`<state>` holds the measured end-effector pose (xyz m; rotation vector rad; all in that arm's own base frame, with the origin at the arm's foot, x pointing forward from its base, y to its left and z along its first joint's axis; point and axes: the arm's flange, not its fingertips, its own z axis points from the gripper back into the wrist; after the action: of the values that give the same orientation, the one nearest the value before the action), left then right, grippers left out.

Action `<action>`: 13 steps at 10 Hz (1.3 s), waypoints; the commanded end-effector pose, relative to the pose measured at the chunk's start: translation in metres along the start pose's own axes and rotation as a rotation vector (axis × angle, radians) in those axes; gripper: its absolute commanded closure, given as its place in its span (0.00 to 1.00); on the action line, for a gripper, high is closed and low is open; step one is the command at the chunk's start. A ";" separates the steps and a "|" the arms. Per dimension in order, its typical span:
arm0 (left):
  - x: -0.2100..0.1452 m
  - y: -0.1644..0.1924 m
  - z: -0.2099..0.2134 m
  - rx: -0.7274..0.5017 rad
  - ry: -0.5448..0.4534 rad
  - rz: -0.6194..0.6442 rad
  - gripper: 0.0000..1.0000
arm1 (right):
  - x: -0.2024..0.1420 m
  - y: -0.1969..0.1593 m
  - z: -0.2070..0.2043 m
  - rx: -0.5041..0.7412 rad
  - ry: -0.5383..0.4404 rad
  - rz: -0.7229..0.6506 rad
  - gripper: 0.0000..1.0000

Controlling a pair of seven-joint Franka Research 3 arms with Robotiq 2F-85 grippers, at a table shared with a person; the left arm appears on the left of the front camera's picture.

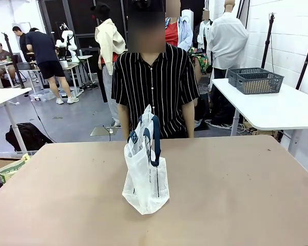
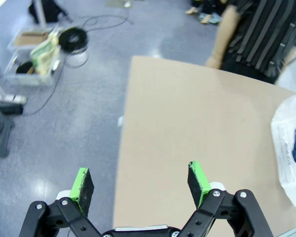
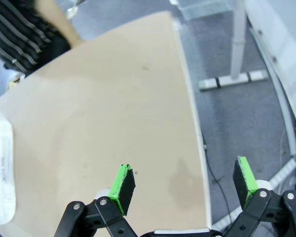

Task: Transfer purchased items from the store into the shopping bag.
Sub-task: Open the Reusable shopping bag in the center of the table.

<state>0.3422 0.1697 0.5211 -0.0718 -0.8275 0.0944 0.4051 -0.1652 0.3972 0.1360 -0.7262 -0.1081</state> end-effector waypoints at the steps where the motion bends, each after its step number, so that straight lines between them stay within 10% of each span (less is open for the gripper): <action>1: 0.033 -0.064 -0.002 -0.140 -0.075 -0.155 0.00 | 0.007 0.082 0.046 0.147 -0.055 0.164 0.00; 5: 0.047 -0.147 -0.004 -0.316 -0.063 -0.331 0.00 | -0.012 0.186 0.077 0.290 -0.050 0.417 0.00; 9: 0.045 -0.147 0.011 -0.223 -0.077 -0.295 0.00 | 0.038 0.194 0.079 0.281 -0.065 0.408 0.00; 13: 0.073 -0.193 -0.023 -0.427 -0.014 -0.339 0.00 | 0.045 0.242 0.089 0.303 -0.015 0.456 0.00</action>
<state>0.3879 -0.0083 0.5728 -0.2563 -0.8721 -0.3390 0.3869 0.0377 0.5193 0.2292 -0.8014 0.4220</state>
